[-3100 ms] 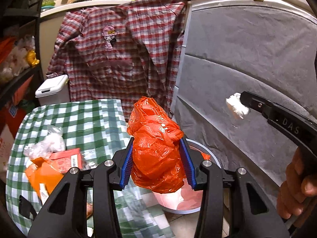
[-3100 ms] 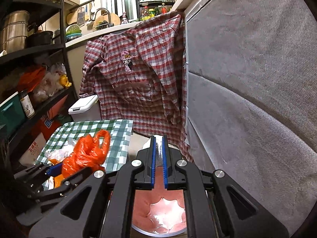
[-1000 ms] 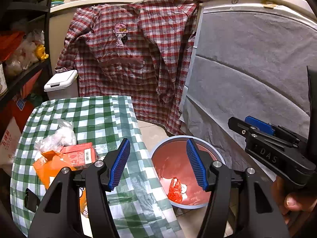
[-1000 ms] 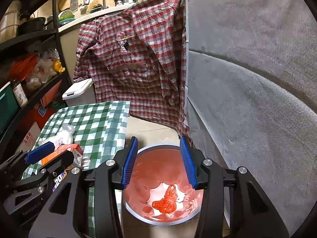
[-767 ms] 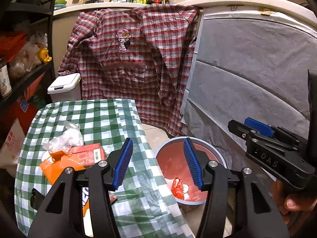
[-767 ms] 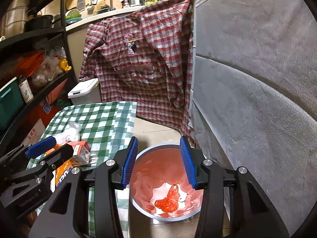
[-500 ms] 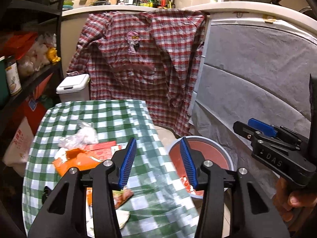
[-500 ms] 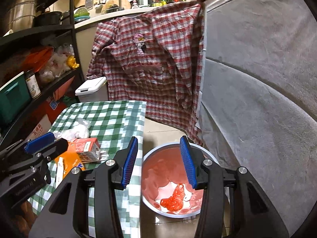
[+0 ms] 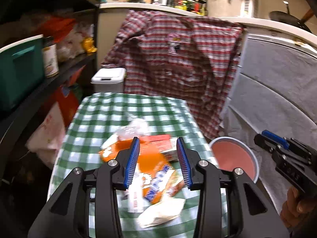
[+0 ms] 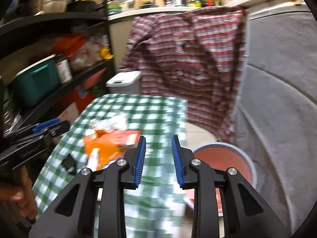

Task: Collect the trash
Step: 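Grasp the black strap with the left gripper while the right gripper grasps the white tissue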

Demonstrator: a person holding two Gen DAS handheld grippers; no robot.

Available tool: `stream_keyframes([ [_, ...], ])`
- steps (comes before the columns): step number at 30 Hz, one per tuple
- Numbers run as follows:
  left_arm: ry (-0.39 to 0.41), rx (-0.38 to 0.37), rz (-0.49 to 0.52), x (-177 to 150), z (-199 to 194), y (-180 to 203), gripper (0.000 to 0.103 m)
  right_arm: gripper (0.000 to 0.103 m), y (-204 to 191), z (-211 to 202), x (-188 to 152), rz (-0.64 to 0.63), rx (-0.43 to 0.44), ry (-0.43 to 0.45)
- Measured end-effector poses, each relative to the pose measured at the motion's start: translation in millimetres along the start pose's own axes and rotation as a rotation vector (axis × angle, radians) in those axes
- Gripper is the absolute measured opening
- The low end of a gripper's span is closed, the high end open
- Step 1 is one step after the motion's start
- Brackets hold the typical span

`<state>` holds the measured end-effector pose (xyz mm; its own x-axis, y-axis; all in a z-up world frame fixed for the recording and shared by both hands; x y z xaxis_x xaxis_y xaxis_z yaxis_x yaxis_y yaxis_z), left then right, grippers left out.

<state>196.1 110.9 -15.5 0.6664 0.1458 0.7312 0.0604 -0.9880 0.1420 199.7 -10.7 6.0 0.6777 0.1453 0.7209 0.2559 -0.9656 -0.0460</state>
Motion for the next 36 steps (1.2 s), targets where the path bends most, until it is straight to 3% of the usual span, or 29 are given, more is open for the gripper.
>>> stream_keyframes([
  [9, -0.049, 0.068, -0.104, -19, 6, -65, 0.039, 0.030, -105, 37, -48, -0.174, 0.216, -0.133],
  [12, -0.077, 0.100, -0.138, -29, 13, -84, 0.039, 0.037, -128, 50, -66, -0.238, 0.230, -0.176],
  [14, -0.091, 0.117, -0.156, -34, 17, -96, 0.039, 0.038, -141, 60, -78, -0.289, 0.229, -0.200],
  [23, -0.239, 0.147, -0.247, -74, 57, -137, 0.063, 0.038, -160, 88, -110, -0.399, 0.240, -0.303],
  [28, -0.339, 0.130, -0.266, -99, 83, -141, 0.063, 0.038, -161, 95, -124, -0.435, 0.251, -0.353],
  [36, -0.413, 0.165, -0.207, -116, 100, -134, 0.063, 0.037, -163, 102, -139, -0.497, 0.239, -0.396],
])
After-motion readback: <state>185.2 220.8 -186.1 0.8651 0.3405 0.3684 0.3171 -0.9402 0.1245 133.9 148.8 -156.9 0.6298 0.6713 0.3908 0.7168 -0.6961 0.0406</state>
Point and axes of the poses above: each gripper's, at about its wrist camera, not at the fingertips, and z roughly the way its jaws point, y to its right, x to its top, the point moved 10 cm from there along z, roughly the way its jaws point, and after that the axes turned 8 degrees about -y, right-handed, at the moved point
